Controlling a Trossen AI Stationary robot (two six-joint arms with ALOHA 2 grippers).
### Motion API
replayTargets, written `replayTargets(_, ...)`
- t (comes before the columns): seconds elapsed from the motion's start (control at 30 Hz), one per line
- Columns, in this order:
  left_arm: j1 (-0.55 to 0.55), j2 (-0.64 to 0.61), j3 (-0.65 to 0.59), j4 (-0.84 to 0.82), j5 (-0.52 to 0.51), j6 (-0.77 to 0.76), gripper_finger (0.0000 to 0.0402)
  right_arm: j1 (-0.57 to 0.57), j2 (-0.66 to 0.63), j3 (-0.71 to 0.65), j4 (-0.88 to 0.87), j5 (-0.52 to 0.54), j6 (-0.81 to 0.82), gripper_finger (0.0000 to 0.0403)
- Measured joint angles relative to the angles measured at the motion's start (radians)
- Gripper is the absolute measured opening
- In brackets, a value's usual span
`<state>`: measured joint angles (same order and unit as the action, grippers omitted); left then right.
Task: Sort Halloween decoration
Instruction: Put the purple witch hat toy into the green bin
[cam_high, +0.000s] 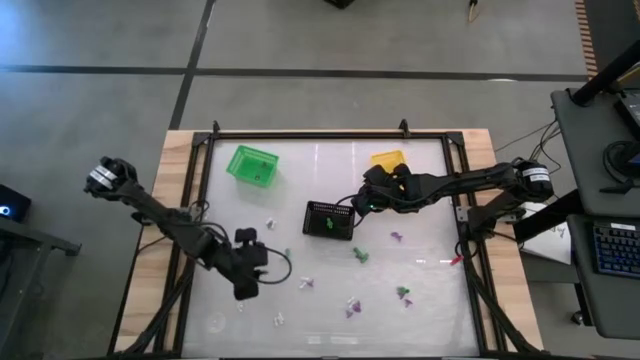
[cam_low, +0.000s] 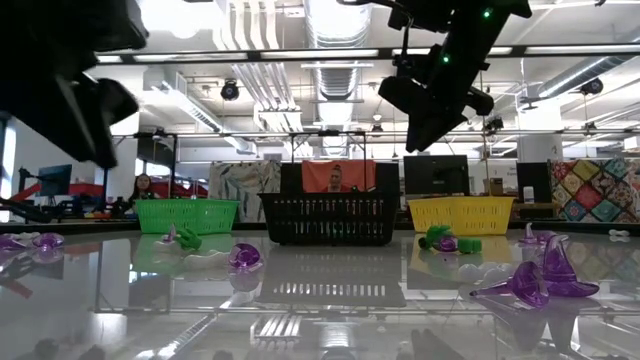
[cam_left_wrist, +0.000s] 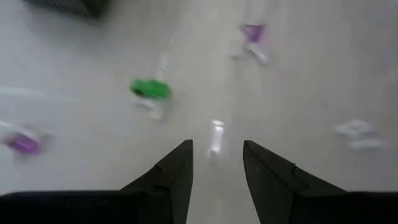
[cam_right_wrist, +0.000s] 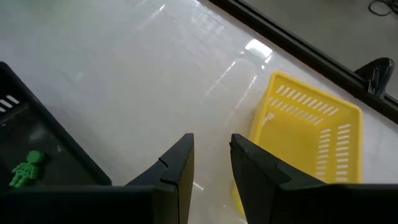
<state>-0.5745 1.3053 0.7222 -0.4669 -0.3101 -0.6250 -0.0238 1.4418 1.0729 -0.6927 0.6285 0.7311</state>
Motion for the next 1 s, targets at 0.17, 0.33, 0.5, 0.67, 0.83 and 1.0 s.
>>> replayTargets(0.17, 0.109, -0.021, -0.06, 0.008, -0.071, 0.145, 0.0123, 0.0, 0.0, 0.0, 0.003, 0.0, -0.001, 0.0098)
replayTargets(0.33, 0.25, -0.059, -0.152, 0.12, -0.079, 0.287, 0.0123, 0.0, 0.0, 0.0, 0.004, 0.0, -0.008, 0.0098)
replayTargets(0.5, 0.366, -0.078, -0.208, 0.152, -0.074, 0.378, 0.0123, 0.0, 0.0, 0.0, 0.006, 0.0, -0.011, 0.0098)
replayTargets(0.67, 0.424, -0.079, -0.255, 0.243, -0.005, 0.442, 0.0123, 0.0, 0.0, 0.0, 0.021, 0.0, -0.018, 0.0098)
replayTargets(0.83, 0.435, -0.079, -0.272, 0.257, 0.005, 0.449, 0.0123, 0.0, 0.0, 0.0, 0.023, 0.0, -0.023, 0.0098)
replayTargets(1.0, 0.436, -0.079, -0.286, 0.262, -0.014, 0.449, 0.011, 0.0, 0.0, -0.001, 0.026, 0.0, -0.025, 0.0098)
